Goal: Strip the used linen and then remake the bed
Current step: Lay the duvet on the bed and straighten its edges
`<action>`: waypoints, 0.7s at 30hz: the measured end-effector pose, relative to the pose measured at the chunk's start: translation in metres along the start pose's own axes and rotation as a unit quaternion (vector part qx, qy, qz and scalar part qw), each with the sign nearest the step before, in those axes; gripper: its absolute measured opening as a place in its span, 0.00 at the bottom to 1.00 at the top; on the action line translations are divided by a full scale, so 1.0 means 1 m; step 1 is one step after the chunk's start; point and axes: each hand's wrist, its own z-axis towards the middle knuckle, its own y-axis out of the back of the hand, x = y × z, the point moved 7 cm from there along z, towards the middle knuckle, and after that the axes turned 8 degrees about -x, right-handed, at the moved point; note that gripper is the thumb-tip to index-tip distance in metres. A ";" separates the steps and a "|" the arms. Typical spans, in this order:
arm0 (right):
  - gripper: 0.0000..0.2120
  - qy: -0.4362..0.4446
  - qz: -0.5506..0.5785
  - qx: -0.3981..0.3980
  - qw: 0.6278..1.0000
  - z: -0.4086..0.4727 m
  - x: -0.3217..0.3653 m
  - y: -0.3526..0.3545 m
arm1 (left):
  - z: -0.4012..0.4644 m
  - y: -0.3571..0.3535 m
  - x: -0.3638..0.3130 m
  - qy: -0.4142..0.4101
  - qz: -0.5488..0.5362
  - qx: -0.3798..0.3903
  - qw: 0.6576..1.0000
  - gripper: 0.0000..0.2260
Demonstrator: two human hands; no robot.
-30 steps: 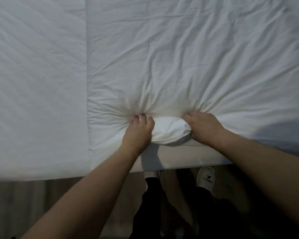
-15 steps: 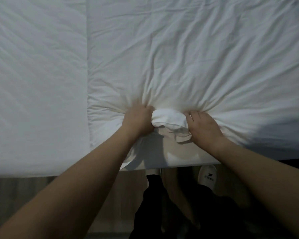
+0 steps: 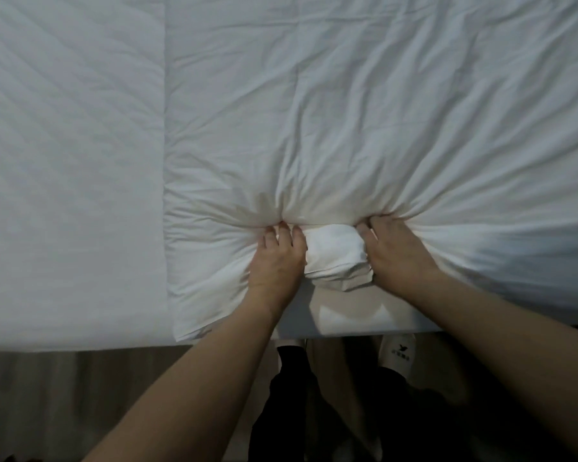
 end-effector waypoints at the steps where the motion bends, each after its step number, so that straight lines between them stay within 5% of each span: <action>1: 0.33 -0.001 -0.019 0.004 1.000 -0.004 0.001 -0.002 | 0.006 0.007 0.002 -0.002 -0.013 -0.002 1.000 0.14; 3: 0.35 -0.018 -0.045 0.029 0.998 -0.011 0.003 -0.001 | 0.016 0.024 0.008 0.007 -0.048 0.041 0.998 0.07; 7: 0.40 -0.044 -0.056 0.053 0.996 -0.022 -0.003 0.034 | 0.005 0.066 0.012 0.029 -0.067 0.065 0.995 0.08; 16: 0.21 -0.106 -0.018 0.072 0.992 -0.061 0.002 0.183 | -0.049 0.205 0.008 0.020 -0.070 0.013 0.997 0.08; 21: 0.16 -0.035 -0.015 0.214 0.976 -0.121 0.051 0.229 | -0.134 0.224 -0.004 0.003 -0.069 0.135 0.988 0.12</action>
